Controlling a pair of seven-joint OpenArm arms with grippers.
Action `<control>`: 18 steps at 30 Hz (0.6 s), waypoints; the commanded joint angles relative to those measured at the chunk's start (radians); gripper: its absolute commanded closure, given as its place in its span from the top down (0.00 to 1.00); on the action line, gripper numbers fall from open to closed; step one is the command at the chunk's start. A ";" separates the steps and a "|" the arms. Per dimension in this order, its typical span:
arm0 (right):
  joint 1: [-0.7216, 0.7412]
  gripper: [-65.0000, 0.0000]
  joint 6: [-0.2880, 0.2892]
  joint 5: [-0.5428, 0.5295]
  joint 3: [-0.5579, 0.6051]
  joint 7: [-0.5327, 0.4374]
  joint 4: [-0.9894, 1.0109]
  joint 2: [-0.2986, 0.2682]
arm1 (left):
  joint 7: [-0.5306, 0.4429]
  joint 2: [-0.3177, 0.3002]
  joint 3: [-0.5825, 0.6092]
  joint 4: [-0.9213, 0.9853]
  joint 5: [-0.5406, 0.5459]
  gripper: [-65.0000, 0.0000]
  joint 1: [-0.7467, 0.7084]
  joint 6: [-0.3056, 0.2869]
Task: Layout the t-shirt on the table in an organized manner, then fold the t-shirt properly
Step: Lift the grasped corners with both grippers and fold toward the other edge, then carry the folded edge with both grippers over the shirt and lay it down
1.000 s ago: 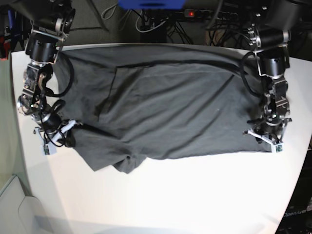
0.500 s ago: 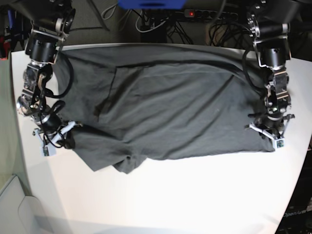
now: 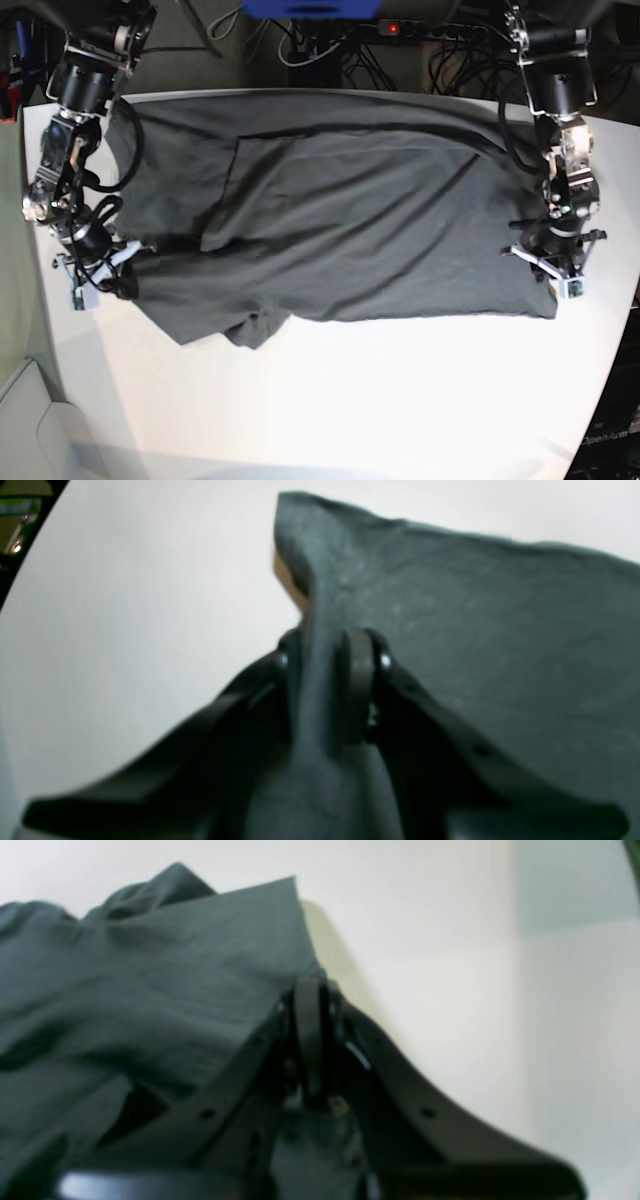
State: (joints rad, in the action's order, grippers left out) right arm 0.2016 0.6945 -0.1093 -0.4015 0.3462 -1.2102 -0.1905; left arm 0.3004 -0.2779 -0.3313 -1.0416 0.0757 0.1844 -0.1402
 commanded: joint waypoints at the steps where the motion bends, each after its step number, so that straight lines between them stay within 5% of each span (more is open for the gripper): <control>1: 0.020 0.00 0.004 -0.016 0.000 -0.029 -0.016 -0.011 | -0.030 -0.010 -0.004 -0.018 0.003 0.21 0.033 -0.002; 10: 0.020 0.00 0.004 -0.013 0.000 -0.028 -0.013 -0.013 | -0.020 0.015 -0.096 -0.018 -0.006 0.23 0.062 0.011; 12: 0.020 0.00 0.004 -0.013 0.002 -0.028 -0.013 -0.013 | -0.020 0.015 -0.102 -0.016 -0.006 0.33 0.062 0.011; 16: 0.023 0.00 0.004 -0.011 0.002 -0.028 -0.012 -0.011 | -0.022 0.015 -0.099 0.001 -0.007 0.69 0.063 0.011; 18: 0.025 0.00 0.004 -0.011 0.002 -0.028 -0.012 -0.011 | -0.028 0.015 -0.098 0.031 -0.007 0.77 0.083 0.009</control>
State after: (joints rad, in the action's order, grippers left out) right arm 0.2020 0.6949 -0.1085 -0.3981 0.3477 -1.2076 -0.1879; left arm 0.2989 -0.2497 -0.4286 -0.9924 0.0650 0.2367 -0.1310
